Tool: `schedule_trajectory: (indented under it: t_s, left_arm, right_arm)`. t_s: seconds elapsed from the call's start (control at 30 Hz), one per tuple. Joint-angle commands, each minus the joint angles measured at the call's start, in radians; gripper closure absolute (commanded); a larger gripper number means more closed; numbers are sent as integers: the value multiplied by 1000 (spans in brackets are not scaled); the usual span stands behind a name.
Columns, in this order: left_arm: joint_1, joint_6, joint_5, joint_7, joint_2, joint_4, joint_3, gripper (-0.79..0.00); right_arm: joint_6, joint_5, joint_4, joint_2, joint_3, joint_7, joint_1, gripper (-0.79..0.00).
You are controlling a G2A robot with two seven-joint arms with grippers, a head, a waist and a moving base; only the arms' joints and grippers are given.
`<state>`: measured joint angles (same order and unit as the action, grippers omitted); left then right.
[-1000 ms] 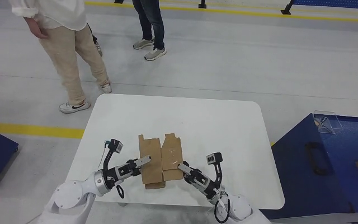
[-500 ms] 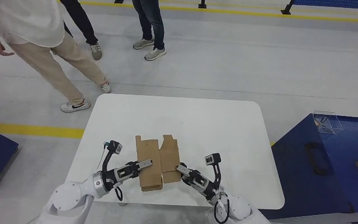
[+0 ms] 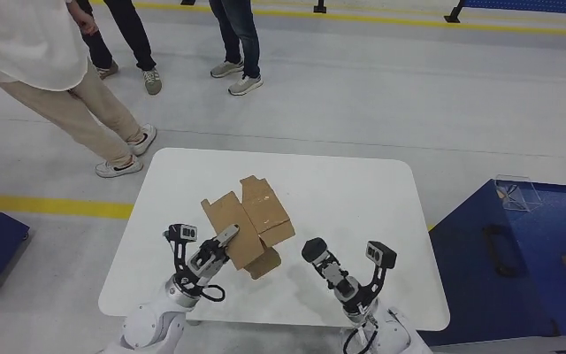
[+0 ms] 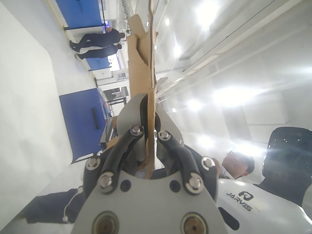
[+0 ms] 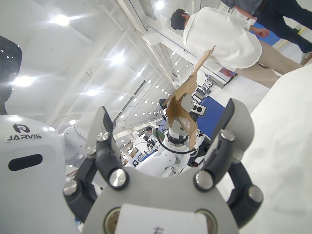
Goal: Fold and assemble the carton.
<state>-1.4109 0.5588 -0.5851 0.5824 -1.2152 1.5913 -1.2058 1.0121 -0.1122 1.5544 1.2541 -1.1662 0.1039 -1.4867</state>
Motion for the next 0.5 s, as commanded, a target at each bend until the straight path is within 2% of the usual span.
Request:
schedule_trajectory:
  t_s: [0.0, 0.2, 0.23, 0.33, 0.37, 0.4, 0.43, 0.47]
  left_arm:
    - [22, 8, -102, 29, -11, -30, 53, 0]
    - [58, 27, -151, 91, -25, -86, 100, 0]
    - [59, 17, -171, 103, -26, -85, 104, 0]
    - [58, -9, -240, 143, -28, -86, 99, 0]
    - [57, -18, -254, 156, -27, -87, 96, 0]
    - [57, -24, -264, 166, -27, -88, 93, 0]
    - [56, -27, -271, 173, -27, -91, 89, 0]
    - [54, -30, -277, 180, -27, -93, 87, 0]
  right_arm:
    - [0, -147, -8, 11, 12, -109, -9, -785]
    - [0, -409, -83, 36, 78, -356, 16, -782]
    - [0, -443, -100, 38, 87, -390, 21, -742]
    - [0, -477, -146, 40, 115, -461, 44, -693]
    - [0, -498, -157, 40, 120, -480, 49, -656]
    - [0, -509, -163, 40, 131, -500, 50, -496]
    - [0, -516, -167, 39, 140, -516, 52, -385]
    - [0, -524, -172, 37, 146, -531, 55, -357]
